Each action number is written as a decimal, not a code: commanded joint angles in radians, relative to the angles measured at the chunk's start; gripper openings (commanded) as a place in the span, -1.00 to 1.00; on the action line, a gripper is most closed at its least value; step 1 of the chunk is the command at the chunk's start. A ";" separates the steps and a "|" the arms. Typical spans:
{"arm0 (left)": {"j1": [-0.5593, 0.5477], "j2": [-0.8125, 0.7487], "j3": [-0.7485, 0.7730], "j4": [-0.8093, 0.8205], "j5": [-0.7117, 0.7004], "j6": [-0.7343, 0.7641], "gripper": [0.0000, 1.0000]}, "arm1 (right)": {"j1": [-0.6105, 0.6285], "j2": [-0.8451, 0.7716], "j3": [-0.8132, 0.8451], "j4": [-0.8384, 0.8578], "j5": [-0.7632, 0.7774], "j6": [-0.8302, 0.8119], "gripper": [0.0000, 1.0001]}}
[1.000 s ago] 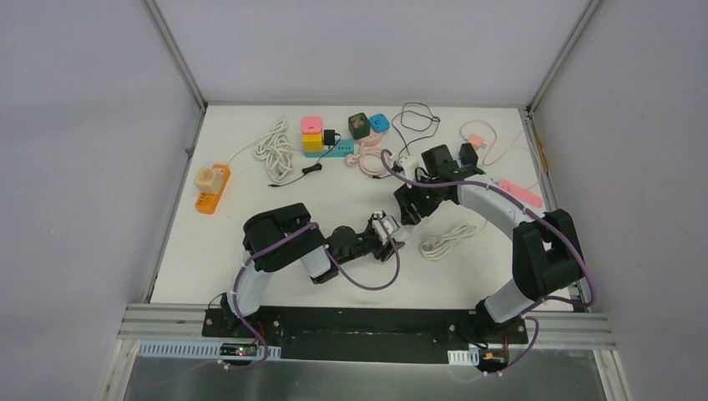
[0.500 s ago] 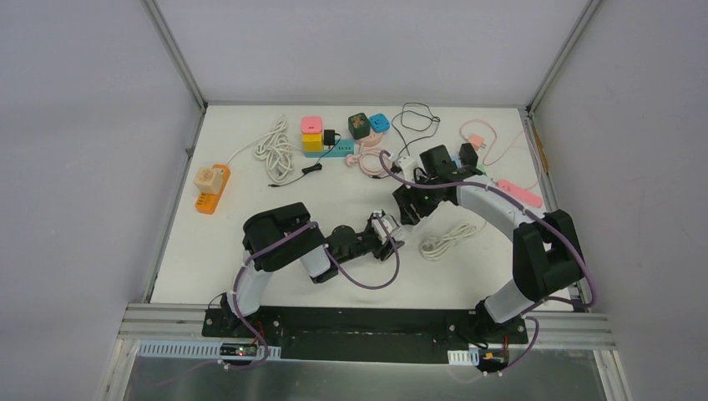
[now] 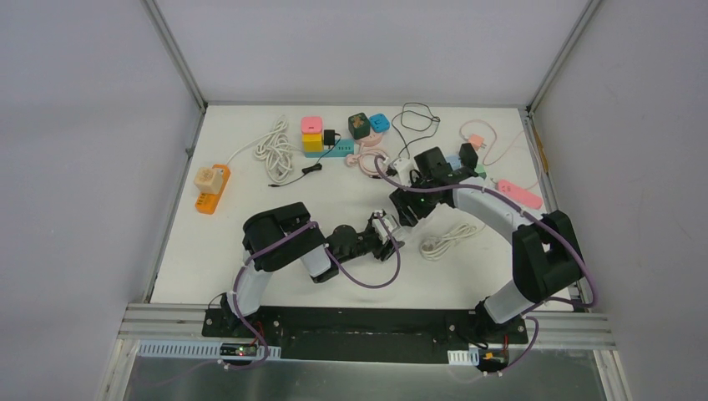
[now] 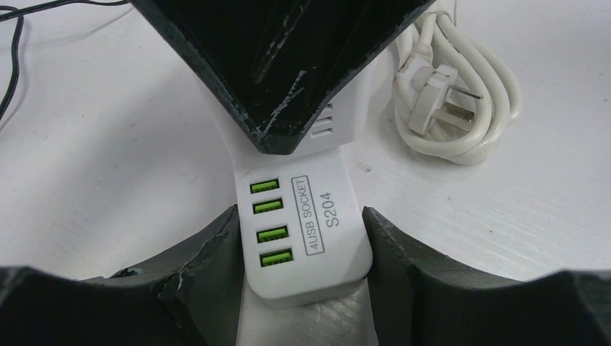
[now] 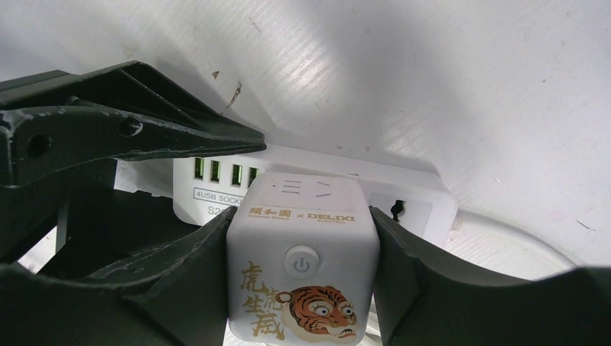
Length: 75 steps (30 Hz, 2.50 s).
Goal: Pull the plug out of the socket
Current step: Remove the plug from the socket.
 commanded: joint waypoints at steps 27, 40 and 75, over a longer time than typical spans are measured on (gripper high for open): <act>0.020 0.027 0.021 -0.051 0.068 -0.020 -1.00 | -0.010 -0.027 0.038 -0.058 -0.151 -0.036 -1.00; 0.022 0.023 0.024 -0.058 0.082 -0.025 -1.00 | 0.066 -0.046 0.029 -0.027 -0.102 -0.013 -1.00; 0.024 0.020 0.047 -0.120 0.097 -0.031 -1.00 | -0.056 -0.085 0.040 -0.088 -0.092 -0.075 -1.00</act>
